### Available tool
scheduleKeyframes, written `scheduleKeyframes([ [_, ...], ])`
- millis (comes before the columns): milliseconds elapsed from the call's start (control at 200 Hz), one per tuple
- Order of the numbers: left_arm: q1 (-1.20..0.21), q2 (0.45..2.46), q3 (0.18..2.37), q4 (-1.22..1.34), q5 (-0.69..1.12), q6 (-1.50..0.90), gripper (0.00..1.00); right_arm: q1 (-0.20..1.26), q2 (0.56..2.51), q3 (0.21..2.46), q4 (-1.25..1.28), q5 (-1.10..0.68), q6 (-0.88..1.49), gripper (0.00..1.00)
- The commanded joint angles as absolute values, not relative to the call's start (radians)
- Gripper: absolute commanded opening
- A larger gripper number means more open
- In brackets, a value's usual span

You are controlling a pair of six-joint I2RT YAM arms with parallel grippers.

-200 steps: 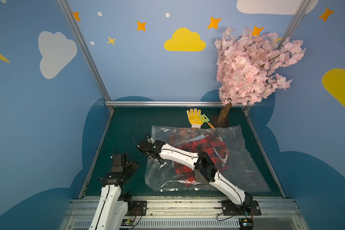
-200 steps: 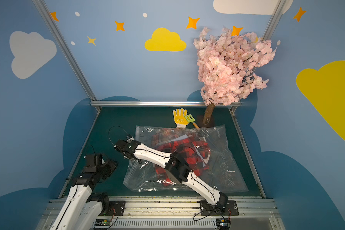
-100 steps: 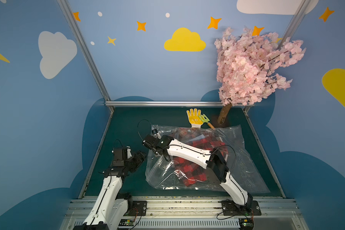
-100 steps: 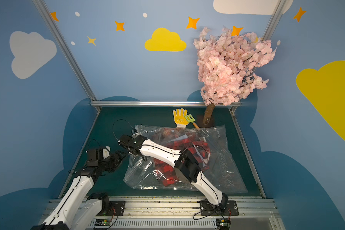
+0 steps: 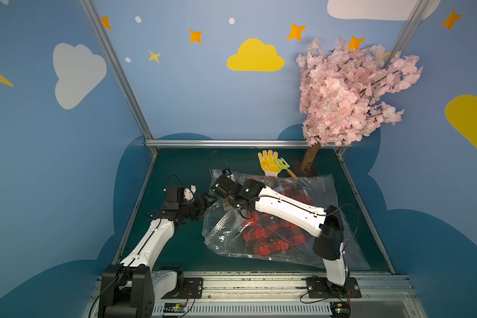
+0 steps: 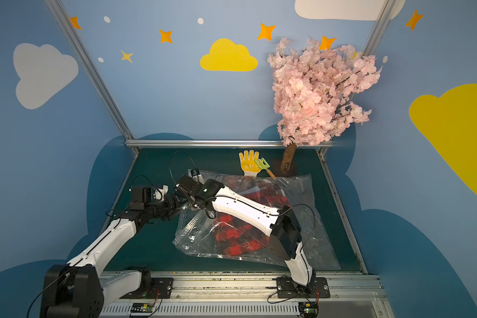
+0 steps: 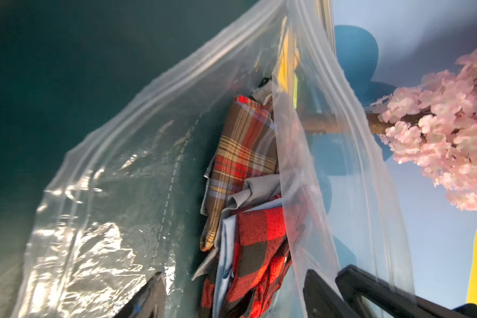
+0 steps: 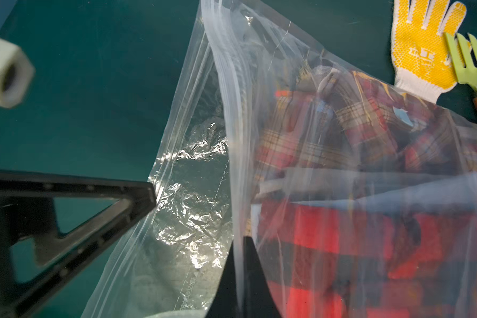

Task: Take the shirt out of the vacuum bag
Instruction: Open the vacuum bag at the center of the board.

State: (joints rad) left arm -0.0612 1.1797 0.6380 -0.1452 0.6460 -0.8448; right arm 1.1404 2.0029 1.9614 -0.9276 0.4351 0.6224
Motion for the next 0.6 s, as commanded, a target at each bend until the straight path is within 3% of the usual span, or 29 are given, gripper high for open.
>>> scheduleKeyframes([
  [0,-0.098,1.237,0.649,-0.052,0.739,-0.878,0.76,1.131,1.924,1.946,-0.920,0.384,0.632,0.00],
  [235,-0.199,1.361,0.665,0.044,0.876,-0.920,0.72,1.095,1.862,1.902,-0.916,0.335,0.627,0.00],
  [596,-0.307,1.451,0.655,0.170,0.890,-0.963,0.66,1.063,1.817,1.849,-0.871,0.294,0.628,0.00],
])
